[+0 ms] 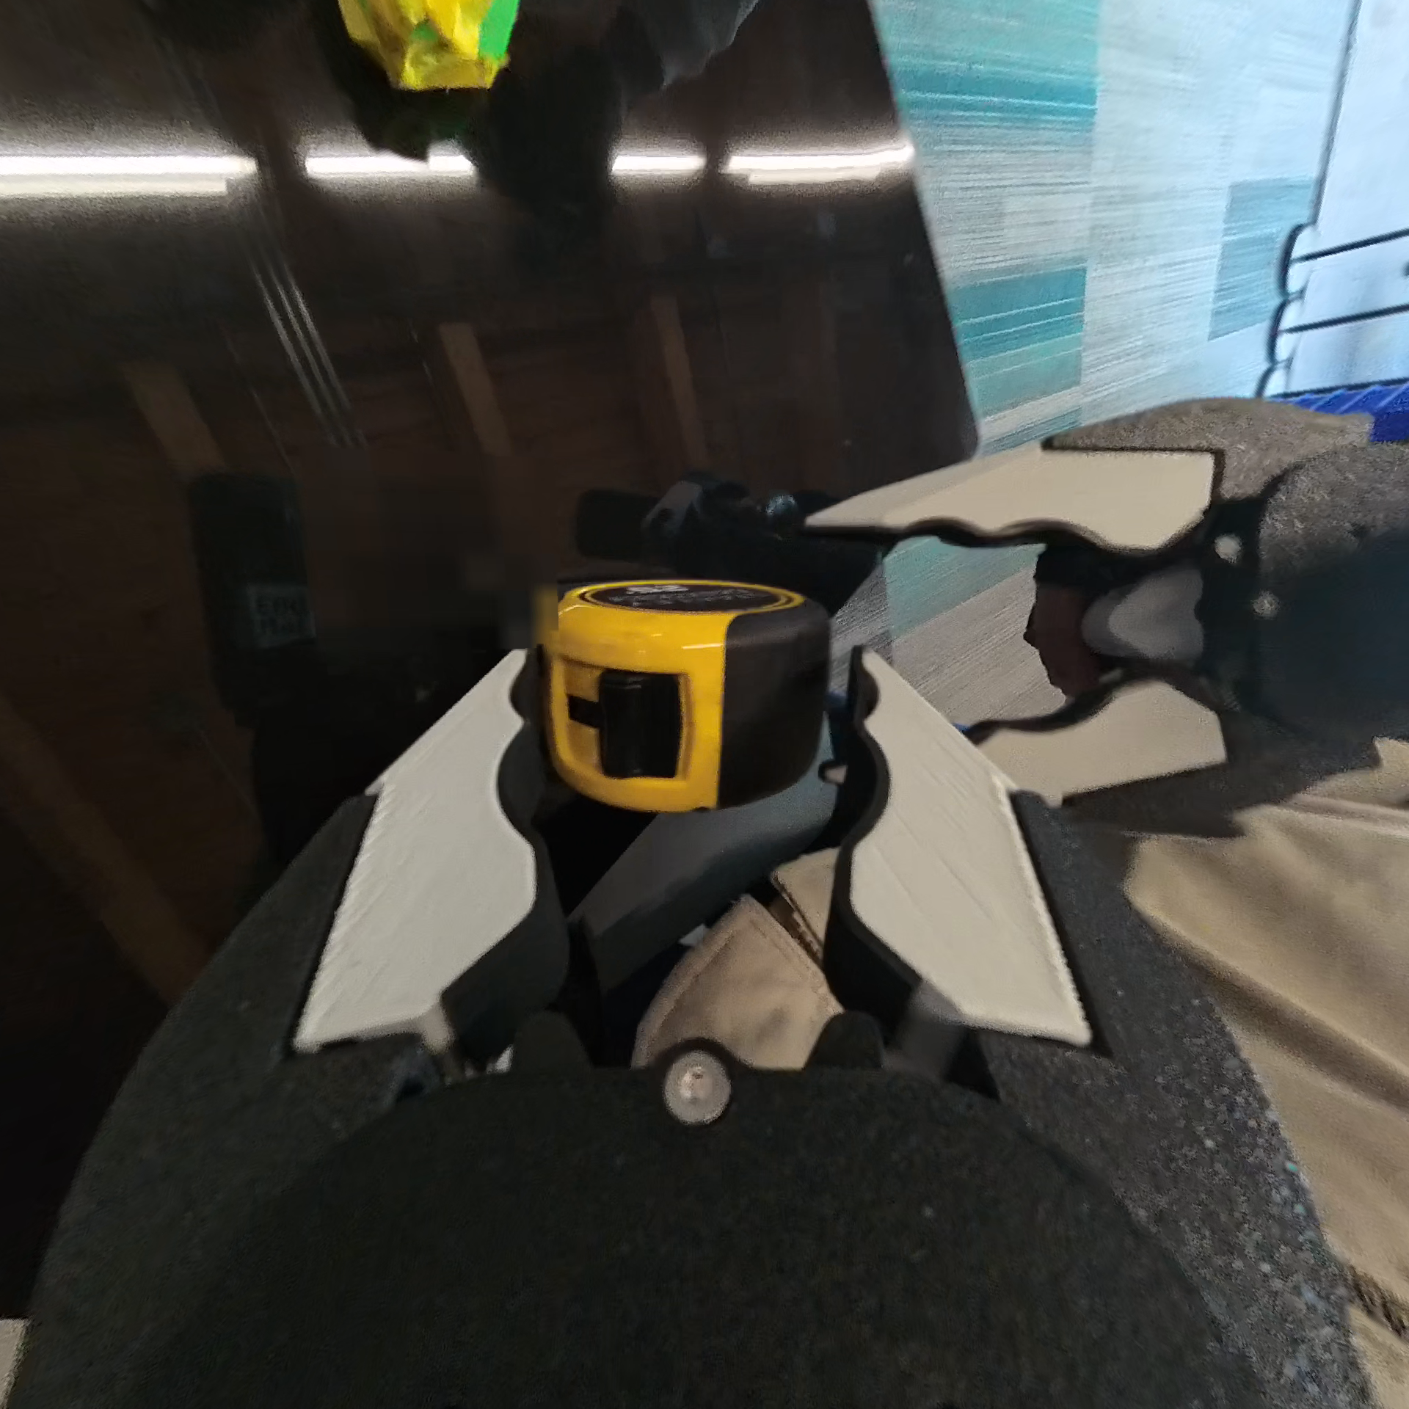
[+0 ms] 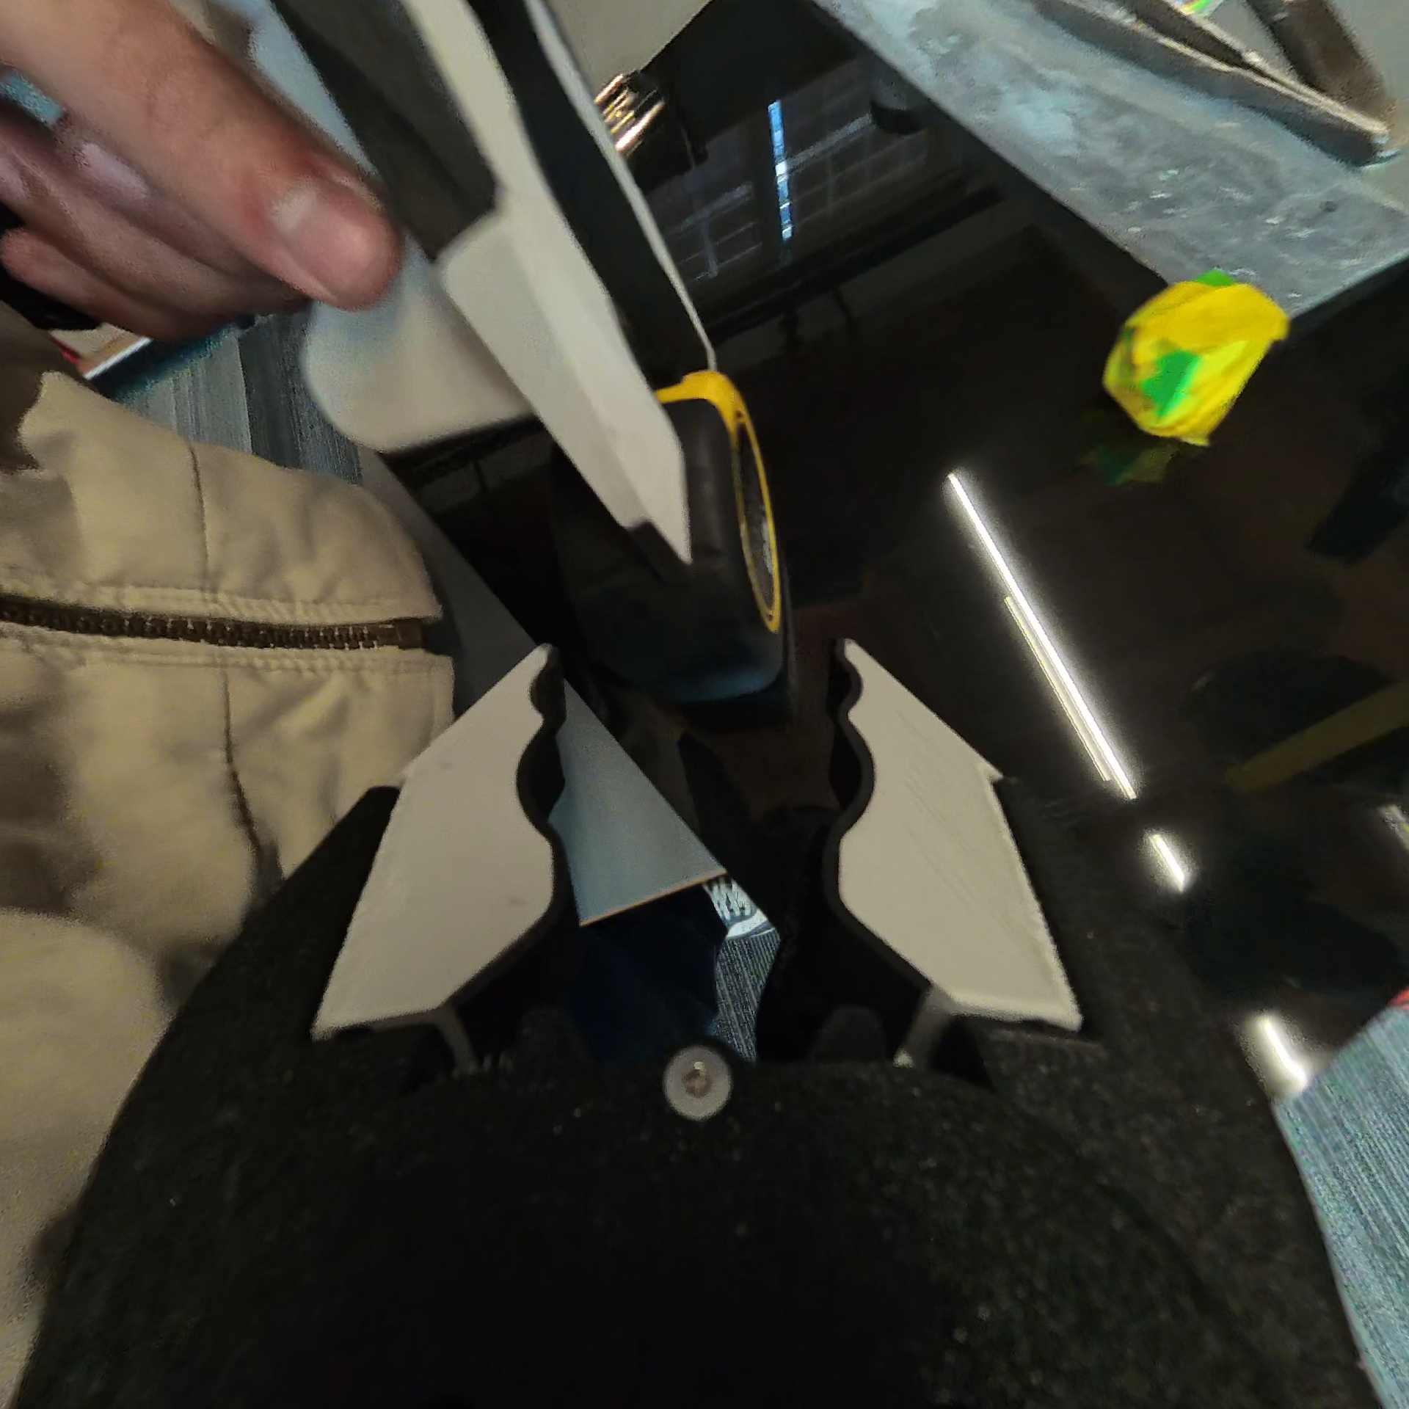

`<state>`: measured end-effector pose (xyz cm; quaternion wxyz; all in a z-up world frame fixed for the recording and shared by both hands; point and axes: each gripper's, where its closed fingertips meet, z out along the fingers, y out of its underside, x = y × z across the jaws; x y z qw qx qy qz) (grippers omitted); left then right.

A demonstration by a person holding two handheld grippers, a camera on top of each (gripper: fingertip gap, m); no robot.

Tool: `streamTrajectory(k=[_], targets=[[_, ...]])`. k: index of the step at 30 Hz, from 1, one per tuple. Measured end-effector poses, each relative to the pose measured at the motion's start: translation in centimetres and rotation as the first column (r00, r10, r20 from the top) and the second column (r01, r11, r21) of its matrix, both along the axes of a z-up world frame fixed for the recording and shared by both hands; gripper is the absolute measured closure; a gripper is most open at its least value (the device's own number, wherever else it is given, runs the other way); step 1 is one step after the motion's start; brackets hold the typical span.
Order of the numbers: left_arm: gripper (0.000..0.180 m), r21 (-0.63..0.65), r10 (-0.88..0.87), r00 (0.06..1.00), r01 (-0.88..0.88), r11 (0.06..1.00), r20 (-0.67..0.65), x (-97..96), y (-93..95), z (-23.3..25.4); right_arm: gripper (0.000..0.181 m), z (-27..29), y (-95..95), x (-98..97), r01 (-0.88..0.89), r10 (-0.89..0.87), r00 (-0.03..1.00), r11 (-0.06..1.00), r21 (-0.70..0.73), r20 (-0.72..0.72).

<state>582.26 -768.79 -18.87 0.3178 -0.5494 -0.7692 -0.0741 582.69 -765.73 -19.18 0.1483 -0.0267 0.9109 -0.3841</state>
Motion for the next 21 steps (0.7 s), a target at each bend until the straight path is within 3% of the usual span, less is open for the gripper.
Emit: streamTrajectory(k=[9, 14, 19, 21], targets=[[0.096, -0.049, 0.19, 0.974, -0.197, 0.979, -0.121, 6.3, -4.4, 5.0, 0.103, 2.3, 3.9, -4.2, 0.107, -0.106, 0.994, 0.994, 0.033, -0.032], [0.099, -0.102, 0.279, 0.949, -0.295, 0.95, -0.148, 10.4, -6.1, 6.3, 0.109, 3.1, 4.6, -3.3, 0.115, -0.117, 0.993, 0.99, 0.081, 0.024], [0.111, -0.112, 0.305, 0.932, -0.33, 0.937, -0.194, 11.9, -7.2, 8.3, 0.11, 5.3, 3.4, -1.9, 0.159, -0.159, 0.971, 0.987, 0.015, 0.177], [0.112, -0.16, 0.277, 0.948, -0.301, 0.94, -0.158, 12.3, -8.0, 8.1, 0.111, 4.9, 2.9, -1.8, 0.147, -0.151, 0.979, 0.989, 0.034, 0.137]])
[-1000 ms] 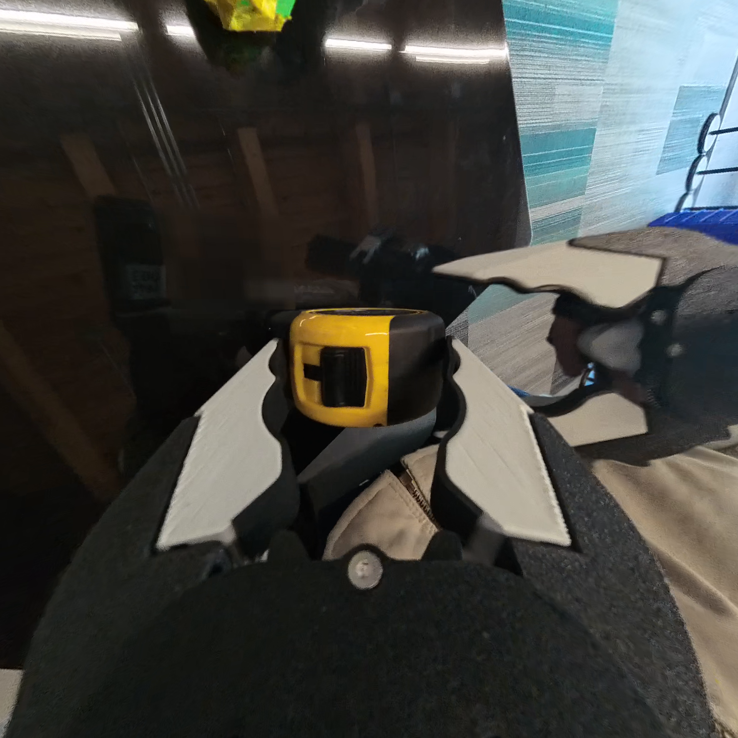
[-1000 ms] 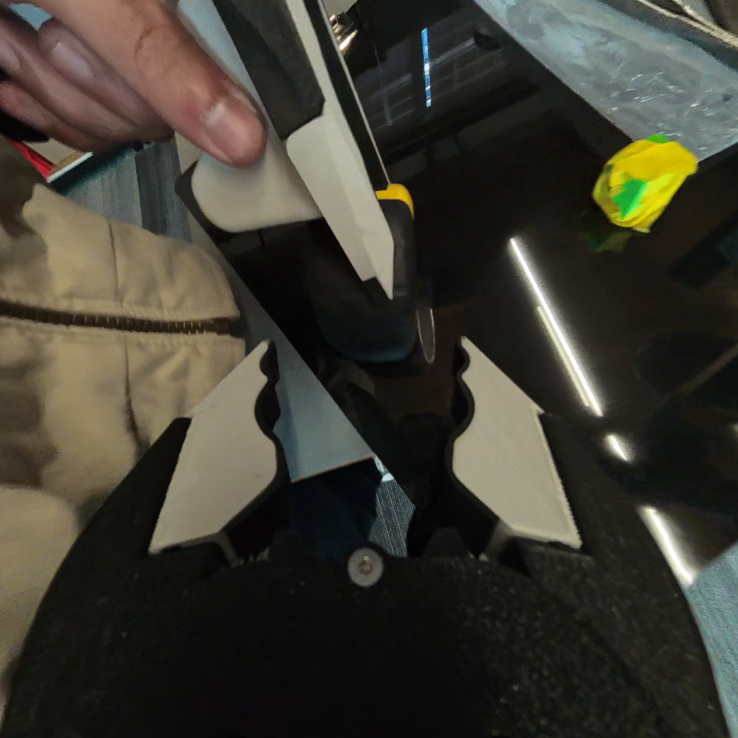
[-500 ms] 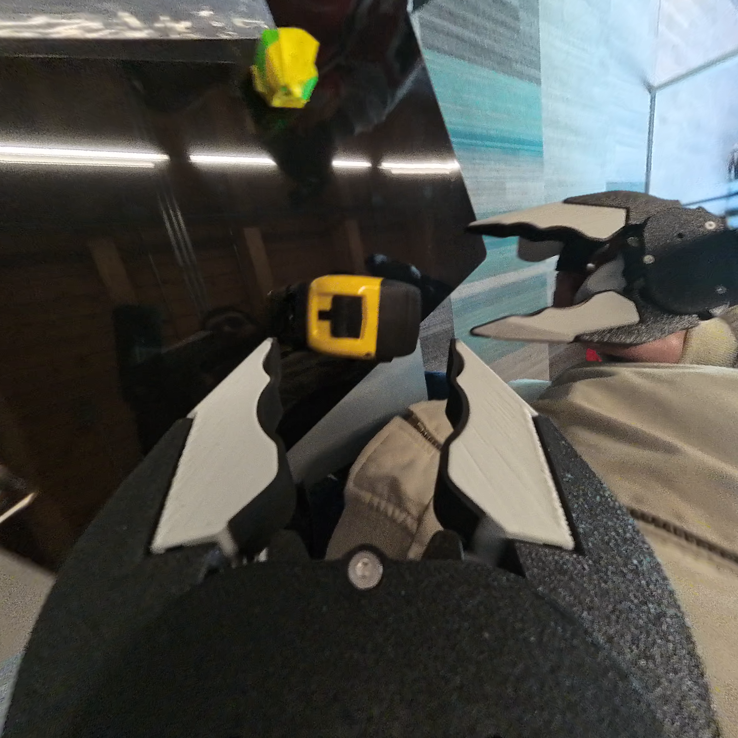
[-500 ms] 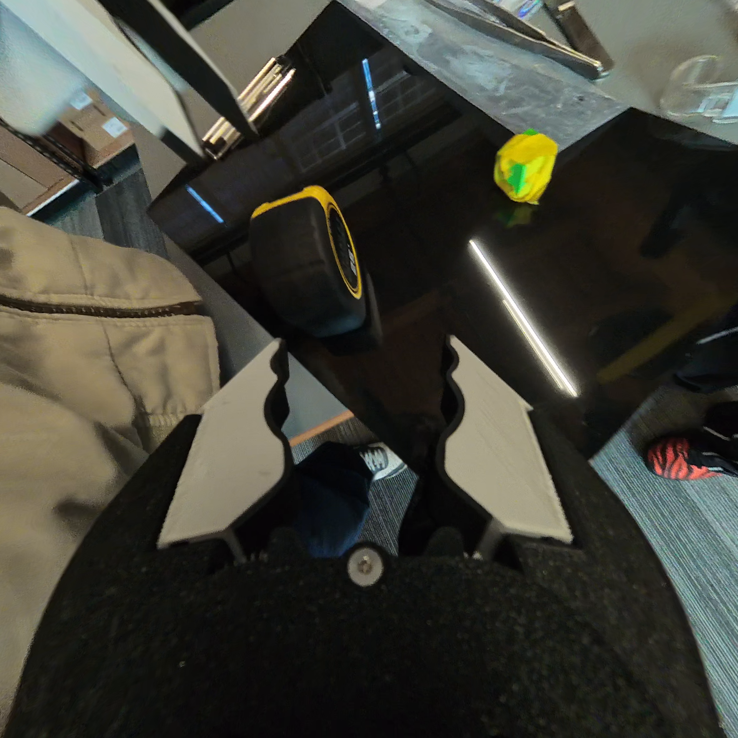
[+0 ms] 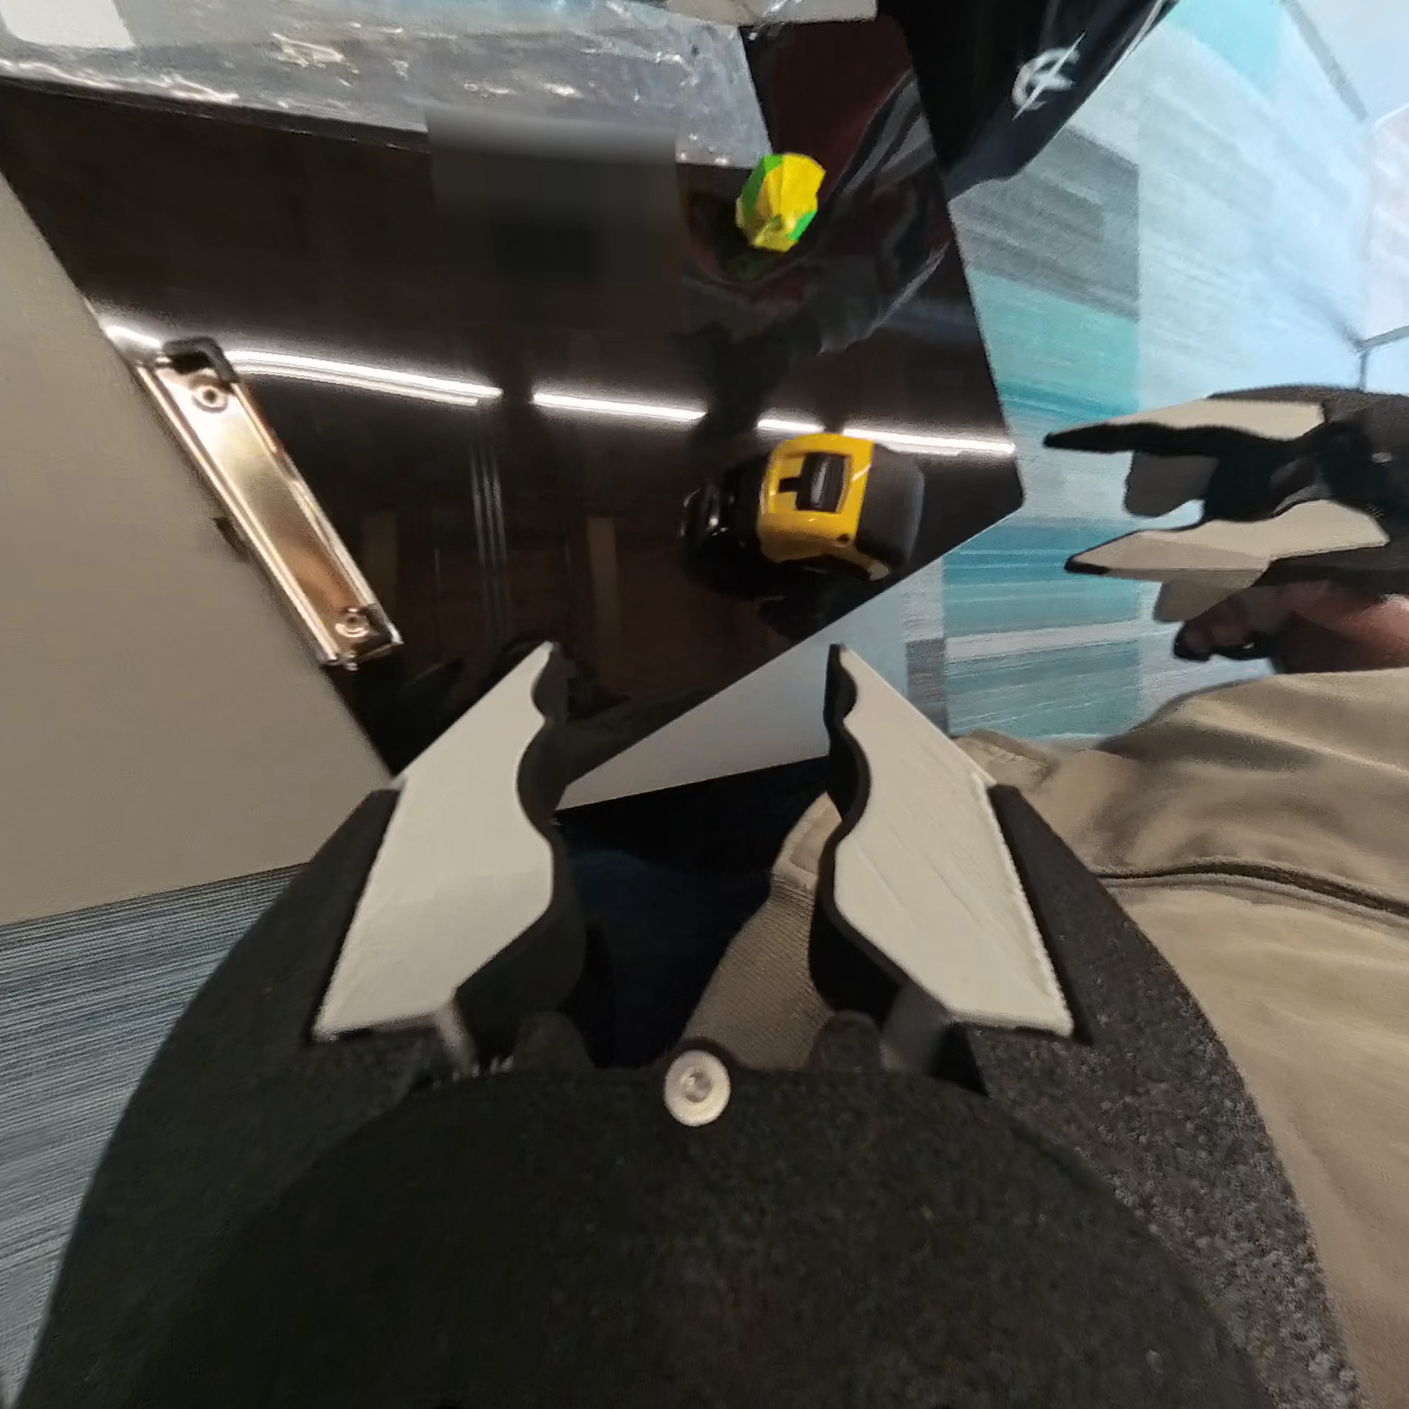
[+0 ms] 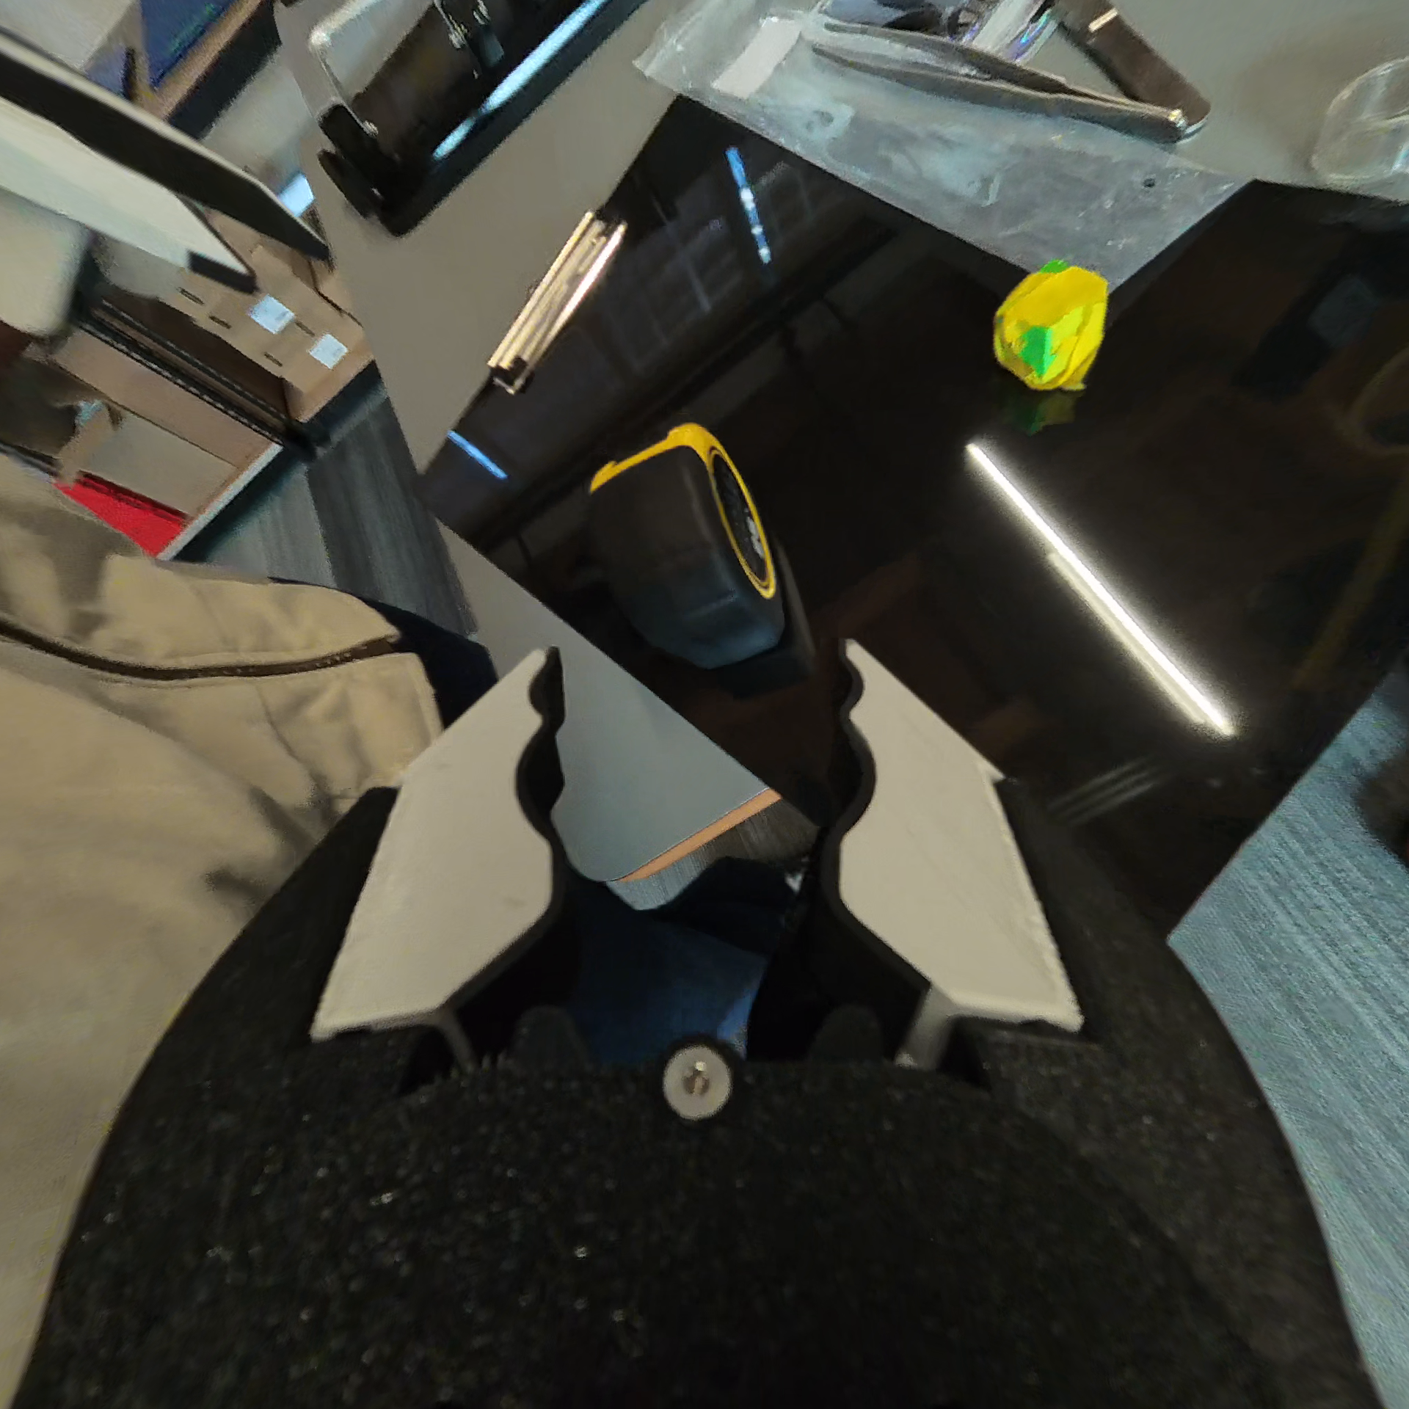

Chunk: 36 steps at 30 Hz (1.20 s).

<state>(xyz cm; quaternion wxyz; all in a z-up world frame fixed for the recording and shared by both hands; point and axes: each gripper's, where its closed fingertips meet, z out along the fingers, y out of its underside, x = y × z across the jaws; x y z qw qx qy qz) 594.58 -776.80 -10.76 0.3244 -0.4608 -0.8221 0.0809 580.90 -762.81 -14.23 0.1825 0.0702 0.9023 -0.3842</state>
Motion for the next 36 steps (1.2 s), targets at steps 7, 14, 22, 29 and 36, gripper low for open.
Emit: streamTrajectory(k=[7, 14, 22, 29, 36], targets=[[0.117, -0.024, -0.075, 0.996, 0.076, 0.997, 0.045, 0.6, -2.4, -0.1, 0.115, 0.5, -2.5, -1.1, 0.118, -0.113, 0.97, 0.993, 0.011, -0.216], [0.115, 0.013, -0.146, 0.989, 0.146, 0.989, 0.019, 2.1, -3.8, 0.2, 0.113, 1.5, -3.1, 2.3, 0.212, -0.211, 0.962, 0.977, -0.01, -0.173], [0.116, 0.123, -0.294, 0.956, 0.292, 0.948, 0.0, 3.6, -1.8, -1.5, 0.114, 1.9, -0.1, 5.7, 0.375, -0.363, 0.916, 0.926, 0.049, -0.172], [0.115, 0.132, -0.476, 0.879, 0.472, 0.872, 0.001, 3.5, -0.9, -2.1, 0.115, 6.2, 3.2, 5.7, 0.612, -0.609, 0.738, 0.786, -0.094, -0.289], [0.113, -0.011, -0.503, 0.861, 0.504, 0.864, -0.069, 2.0, -1.2, 2.6, 0.09, 7.0, 2.9, 7.8, 0.596, -0.622, 0.741, 0.783, -0.18, -0.252]])
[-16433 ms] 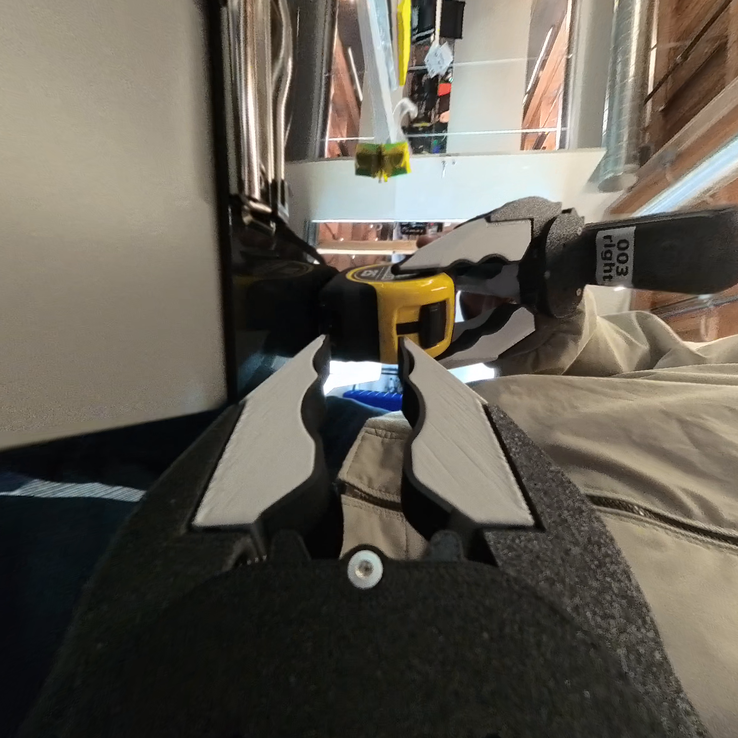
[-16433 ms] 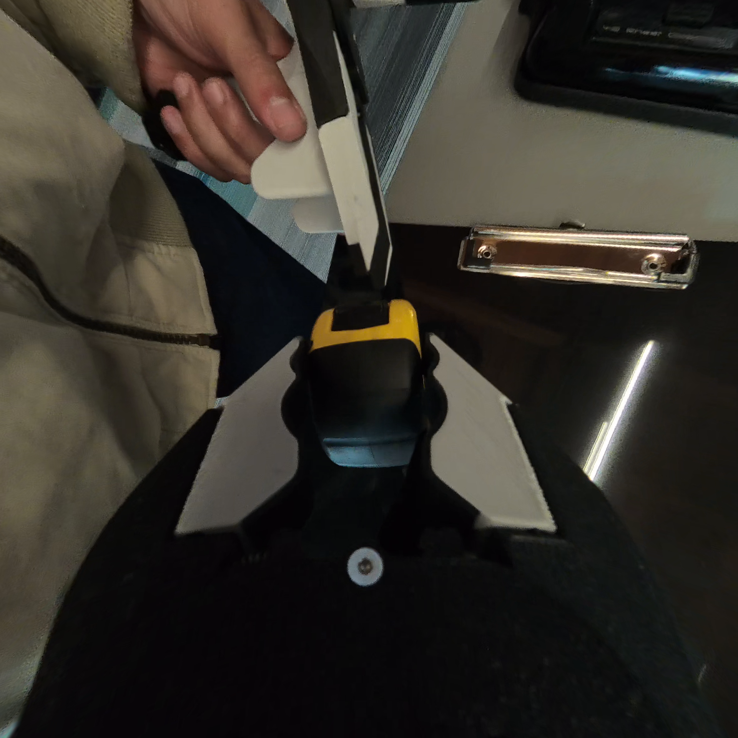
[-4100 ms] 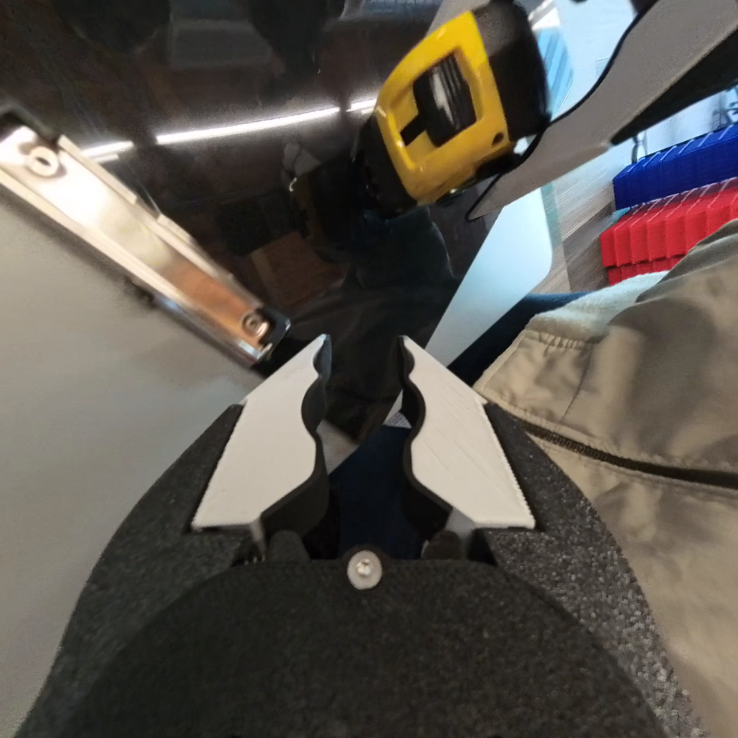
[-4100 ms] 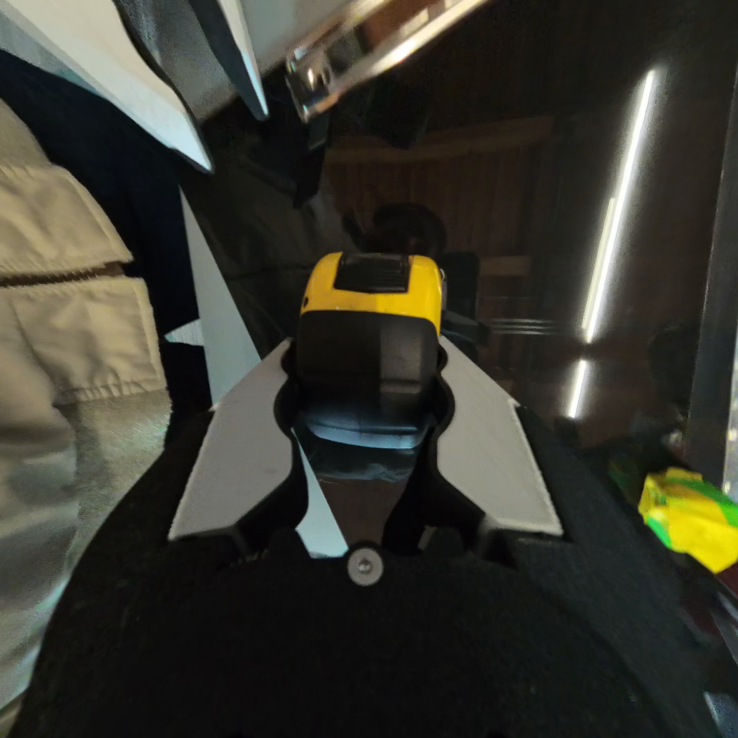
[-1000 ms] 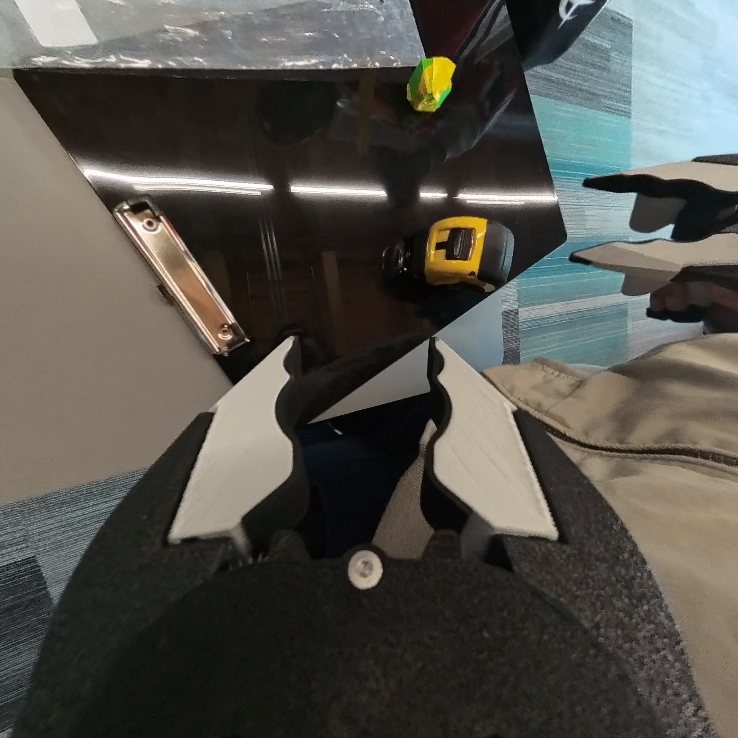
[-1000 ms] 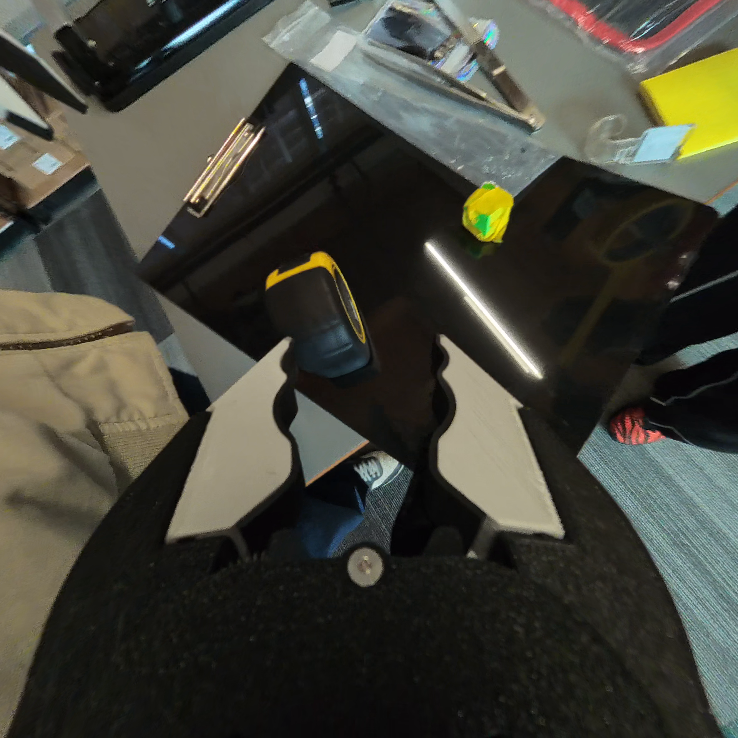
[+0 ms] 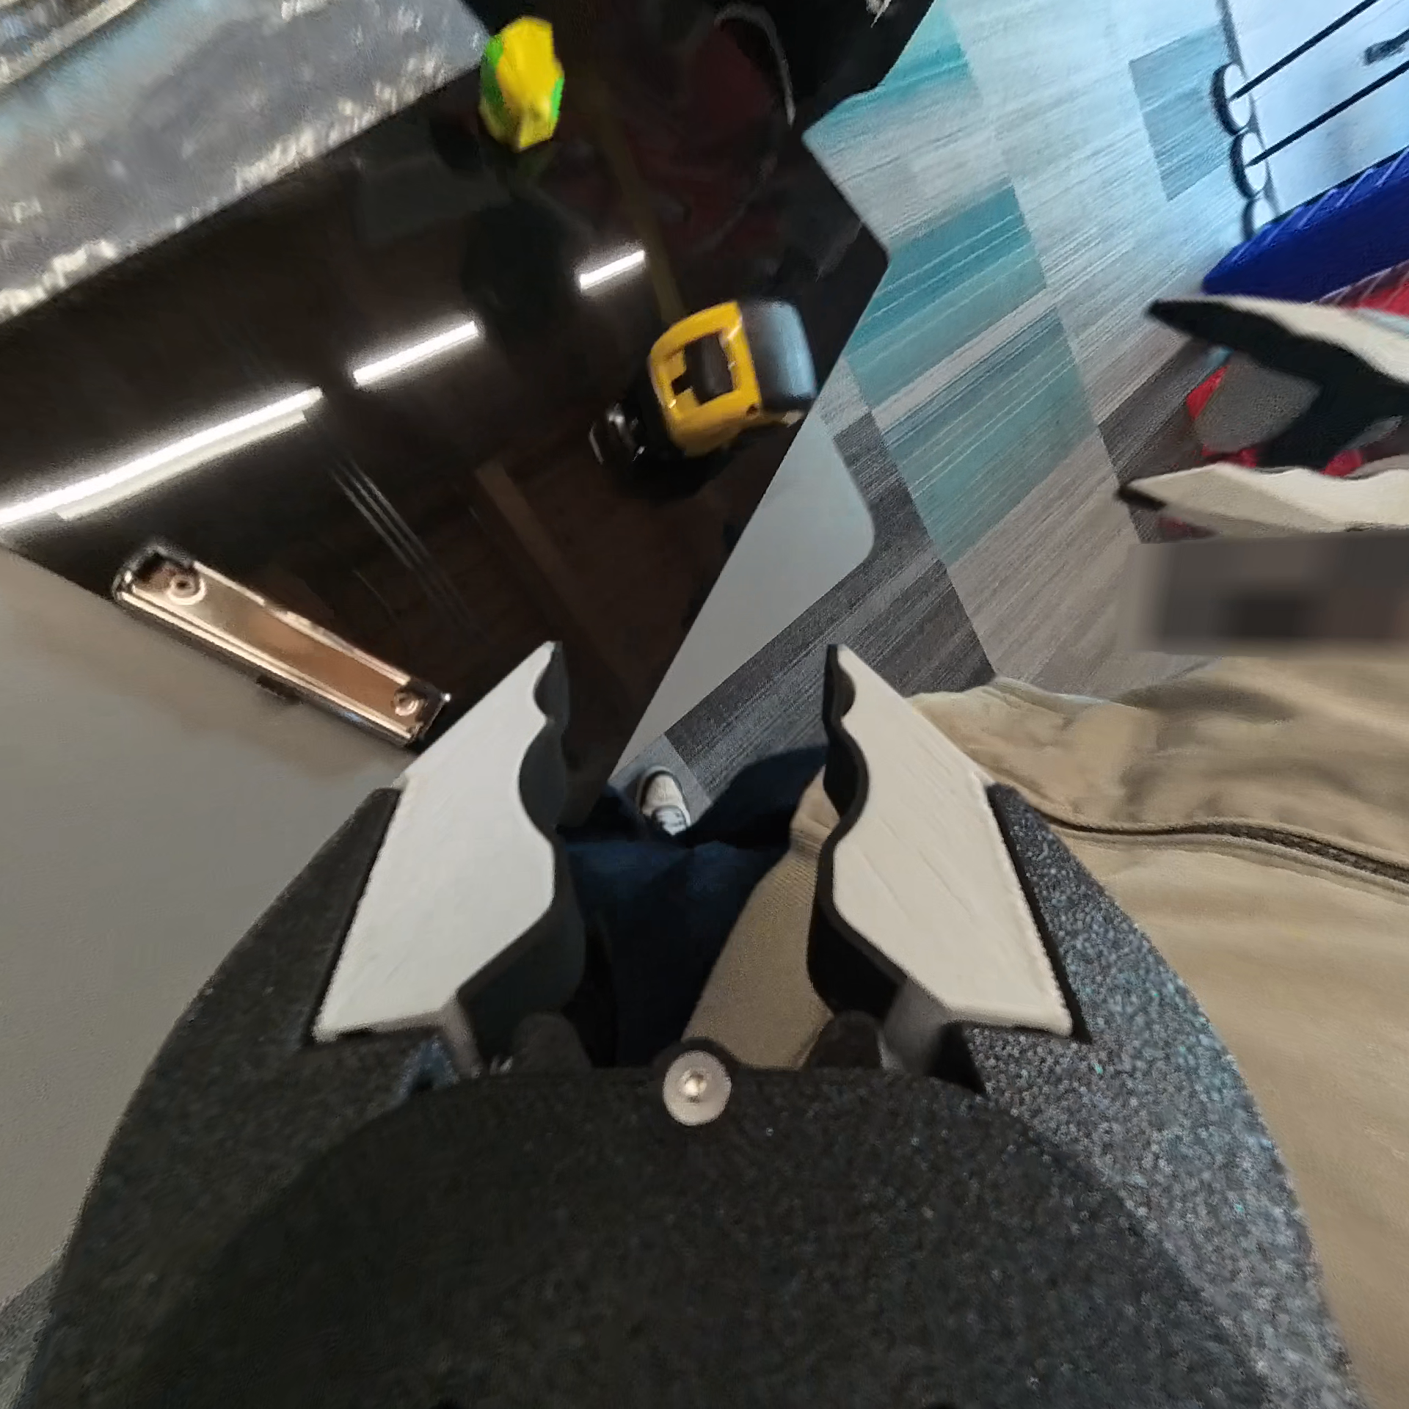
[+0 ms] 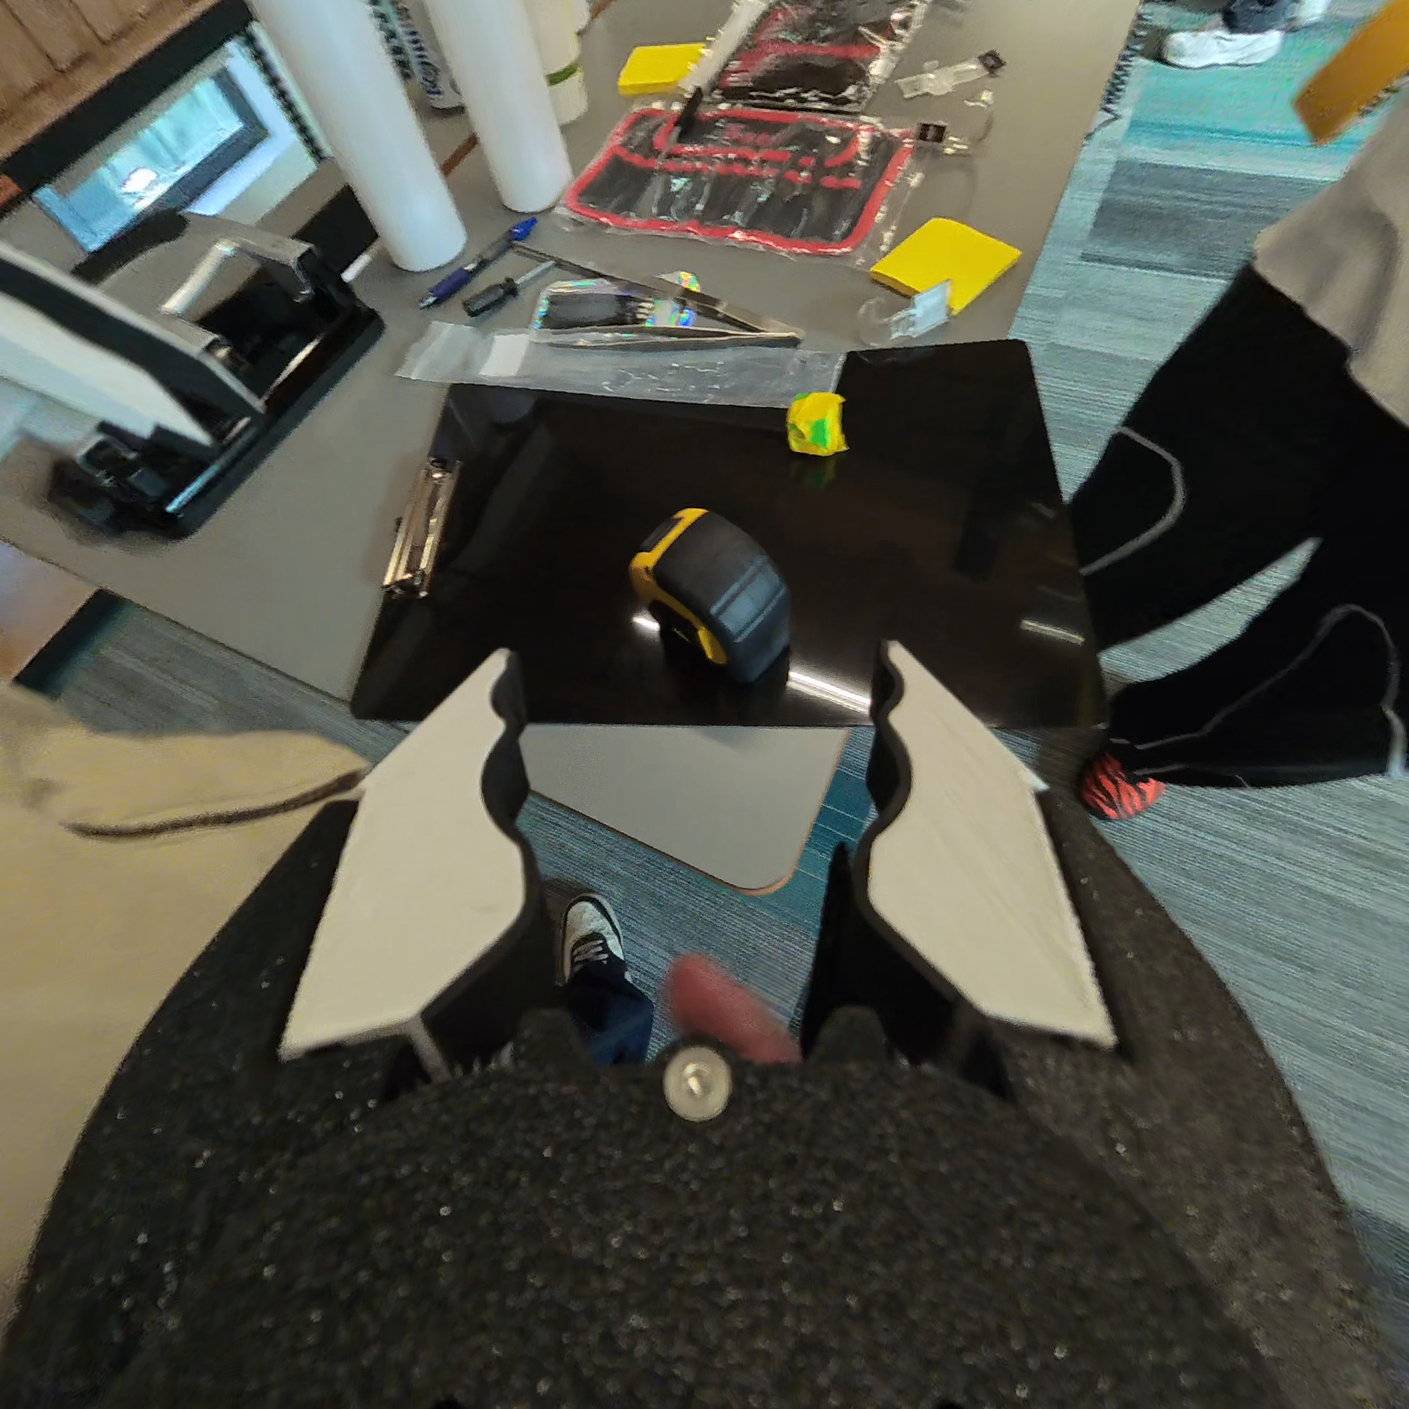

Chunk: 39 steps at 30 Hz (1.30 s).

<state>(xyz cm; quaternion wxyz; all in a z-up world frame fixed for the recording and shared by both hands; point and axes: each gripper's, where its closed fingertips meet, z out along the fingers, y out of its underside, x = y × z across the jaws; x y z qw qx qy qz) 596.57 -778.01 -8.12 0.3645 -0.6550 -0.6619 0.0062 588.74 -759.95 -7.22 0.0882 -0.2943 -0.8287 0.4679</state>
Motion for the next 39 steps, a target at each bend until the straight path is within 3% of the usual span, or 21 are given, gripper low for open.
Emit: streamTrajectory(k=[2, 4, 7, 10, 14, 16, 20, 24, 26, 29, 31, 35, 39], targets=[[0.112, -0.039, -0.016, 0.999, 0.015, 0.999, -0.028, -0.1, 0.4, 1.1, 0.085, -0.4, -0.7, 1.1, -0.11, 0.109, 0.994, 0.993, 0.042, 0.025], [0.112, -0.07, -0.037, 0.998, 0.034, 0.997, -0.043, 0.3, 1.1, 2.1, 0.099, 0.4, -0.9, 1.0, -0.17, 0.174, 0.984, 0.981, 0.099, -0.033], [0.113, -0.066, -0.077, 0.993, 0.071, 0.995, -0.084, 1.5, 3.1, 4.1, 0.105, 3.4, -1.6, 1.7, -0.277, 0.286, 0.949, 0.957, 0.082, -0.133], [0.114, -0.118, -0.124, 0.985, 0.11, 0.987, -0.118, 3.9, 4.9, 5.3, 0.101, 4.6, -1.5, 3.2, -0.339, 0.343, 0.93, 0.939, 0.055, -0.133], [0.114, -0.153, -0.106, 0.975, 0.077, 0.985, -0.195, 7.3, 6.8, 8.2, 0.119, 6.8, -1.8, 7.7, -0.479, 0.479, 0.878, 0.872, -0.102, -0.026], [0.114, -0.173, -0.104, 0.962, 0.061, 0.983, -0.252, 8.8, 7.4, 10.4, 0.12, 9.1, -1.9, 9.4, -0.542, 0.545, 0.838, 0.828, -0.144, -0.021], [0.114, -0.171, -0.143, 0.893, 0.075, 0.982, -0.426, 10.0, 8.9, 14.7, 0.124, 14.5, -2.8, 11.9, -0.679, 0.68, 0.733, 0.732, -0.062, 0.008], [0.12, -0.042, -0.228, 0.833, 0.239, 0.97, -0.505, 9.2, 10.2, 17.7, 0.126, 20.5, -5.6, 14.7, -0.792, 0.801, 0.598, 0.596, 0.131, -0.026], [0.123, -0.049, -0.287, 0.782, 0.314, 0.948, -0.553, 9.2, 9.8, 19.9, 0.131, 23.2, -6.7, 15.8, -0.816, 0.827, 0.562, 0.558, 0.15, -0.014], [0.123, -0.121, -0.355, 0.741, 0.352, 0.928, -0.571, 10.8, 8.0, 21.9, 0.131, 25.4, -7.7, 16.4, -0.768, 0.786, 0.615, 0.616, 0.176, -0.067], [0.123, -0.132, -0.362, 0.729, 0.355, 0.926, -0.581, 13.2, 6.6, 22.4, 0.132, 25.8, -7.8, 18.0, -0.725, 0.734, 0.674, 0.679, 0.116, -0.081], [0.125, -0.045, -0.28, 0.752, 0.317, 0.947, -0.598, 18.9, 3.6, 21.9, 0.13, 22.9, -8.0, 23.0, -0.559, 0.558, 0.829, 0.829, -0.03, -0.034], [0.124, 0.034, -0.244, 0.767, 0.327, 0.944, -0.593, 25.0, 1.7, 20.8, 0.137, 19.9, -9.4, 30.3, -0.38, 0.407, 0.909, 0.898, -0.222, 0.09]])
